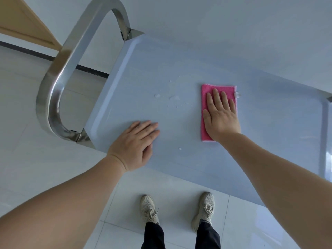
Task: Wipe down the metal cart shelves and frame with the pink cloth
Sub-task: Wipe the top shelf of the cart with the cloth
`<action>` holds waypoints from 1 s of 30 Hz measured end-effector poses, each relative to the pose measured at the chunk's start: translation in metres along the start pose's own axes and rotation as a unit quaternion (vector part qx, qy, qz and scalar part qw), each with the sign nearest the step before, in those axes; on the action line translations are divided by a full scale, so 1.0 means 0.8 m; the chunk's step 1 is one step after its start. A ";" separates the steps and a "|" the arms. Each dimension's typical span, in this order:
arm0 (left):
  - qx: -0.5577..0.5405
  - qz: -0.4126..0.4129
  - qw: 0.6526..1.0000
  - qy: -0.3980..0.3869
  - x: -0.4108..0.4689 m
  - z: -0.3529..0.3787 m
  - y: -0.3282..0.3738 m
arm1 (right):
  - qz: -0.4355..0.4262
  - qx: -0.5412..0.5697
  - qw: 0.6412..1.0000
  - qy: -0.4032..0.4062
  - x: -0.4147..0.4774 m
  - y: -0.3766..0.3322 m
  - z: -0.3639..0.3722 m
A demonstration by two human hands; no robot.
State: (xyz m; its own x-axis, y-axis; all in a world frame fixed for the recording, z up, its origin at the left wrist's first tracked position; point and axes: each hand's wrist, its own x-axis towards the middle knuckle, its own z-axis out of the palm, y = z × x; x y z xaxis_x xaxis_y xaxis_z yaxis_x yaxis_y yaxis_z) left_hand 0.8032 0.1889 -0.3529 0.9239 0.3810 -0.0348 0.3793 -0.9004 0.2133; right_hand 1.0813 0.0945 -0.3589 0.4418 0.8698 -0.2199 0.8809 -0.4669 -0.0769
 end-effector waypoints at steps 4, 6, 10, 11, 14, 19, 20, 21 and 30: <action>-0.003 0.010 1.000 0.006 -0.002 0.001 -0.002 | 0.015 0.017 1.000 -0.009 -0.040 -0.032 0.009; -0.006 0.012 1.000 0.010 -0.002 0.001 -0.002 | 0.023 0.024 0.999 -0.012 -0.063 -0.049 0.014; -0.010 0.014 1.000 0.011 -0.002 0.001 -0.003 | 0.051 0.046 0.998 -0.014 -0.099 -0.086 0.023; -0.012 0.014 1.000 0.010 -0.001 0.001 -0.003 | 0.056 0.050 0.997 -0.016 -0.105 -0.093 0.023; -0.019 0.015 1.000 0.004 -0.001 0.001 -0.002 | 0.059 0.066 0.996 -0.021 -0.121 -0.108 0.025; -0.015 0.018 1.000 -0.004 -0.001 0.001 -0.004 | 0.048 0.057 0.997 -0.015 -0.140 -0.126 0.032; -0.014 0.019 1.000 -0.005 -0.001 0.000 -0.004 | 0.049 0.053 0.997 -0.016 -0.141 -0.127 0.033; -0.013 0.019 1.000 -0.005 0.000 0.001 -0.004 | 0.049 0.051 0.997 -0.016 -0.141 -0.126 0.033; -0.017 0.019 1.000 0.007 -0.002 0.003 -0.005 | 0.016 0.052 0.998 -0.007 -0.111 -0.113 0.027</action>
State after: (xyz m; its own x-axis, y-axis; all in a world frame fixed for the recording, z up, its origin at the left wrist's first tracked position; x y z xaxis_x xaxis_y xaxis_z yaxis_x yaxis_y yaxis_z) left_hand 0.8001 0.1913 -0.3561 0.9367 0.3500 -0.0127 0.3421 -0.9065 0.2473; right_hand 0.9588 0.0561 -0.3534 0.4668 0.8522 -0.2364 0.8436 -0.5093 -0.1701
